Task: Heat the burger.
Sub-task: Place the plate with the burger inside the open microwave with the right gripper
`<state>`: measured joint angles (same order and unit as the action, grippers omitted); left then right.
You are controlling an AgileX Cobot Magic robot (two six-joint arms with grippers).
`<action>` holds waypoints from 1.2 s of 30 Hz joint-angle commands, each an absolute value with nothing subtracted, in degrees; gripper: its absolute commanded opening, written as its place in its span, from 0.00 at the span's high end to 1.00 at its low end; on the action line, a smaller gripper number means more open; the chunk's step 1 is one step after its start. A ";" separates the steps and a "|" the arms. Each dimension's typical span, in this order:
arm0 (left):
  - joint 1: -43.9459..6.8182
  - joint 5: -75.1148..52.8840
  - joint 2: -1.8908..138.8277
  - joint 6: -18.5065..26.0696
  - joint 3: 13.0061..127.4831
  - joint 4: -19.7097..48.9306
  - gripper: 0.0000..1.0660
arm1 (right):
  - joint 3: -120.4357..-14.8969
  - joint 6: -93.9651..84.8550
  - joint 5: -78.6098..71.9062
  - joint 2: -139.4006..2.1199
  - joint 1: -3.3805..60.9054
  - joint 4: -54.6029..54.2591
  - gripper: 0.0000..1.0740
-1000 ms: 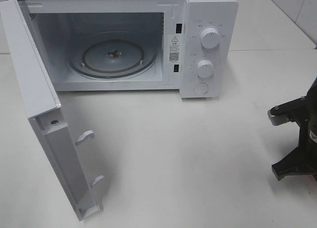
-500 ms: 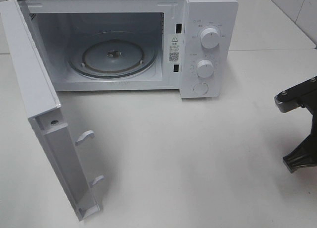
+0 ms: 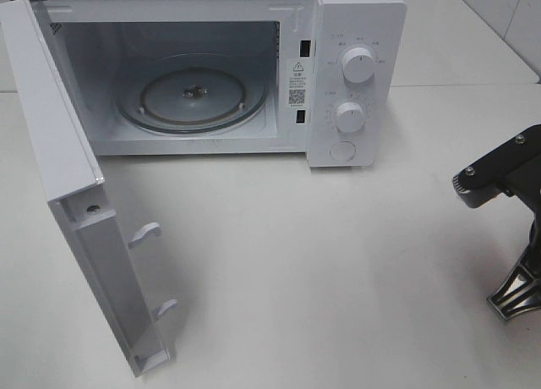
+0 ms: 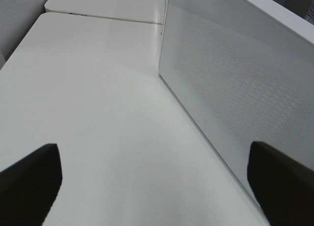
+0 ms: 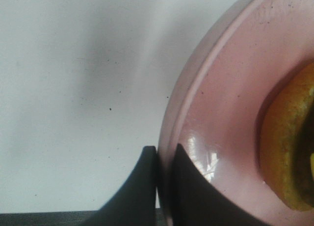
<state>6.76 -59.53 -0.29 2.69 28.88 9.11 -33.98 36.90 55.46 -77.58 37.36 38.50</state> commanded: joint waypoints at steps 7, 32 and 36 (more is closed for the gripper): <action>7.10 -59.07 -0.69 2.69 28.82 9.17 0.08 | -33.12 32.72 62.05 -74.71 46.07 40.74 1.00; 7.10 -59.07 -0.69 2.69 28.82 9.17 0.08 | -33.12 28.19 61.76 -74.71 65.89 39.99 1.00; 7.10 -59.07 -0.69 2.69 28.82 9.17 0.08 | -33.17 24.47 60.56 -74.71 66.75 40.11 1.00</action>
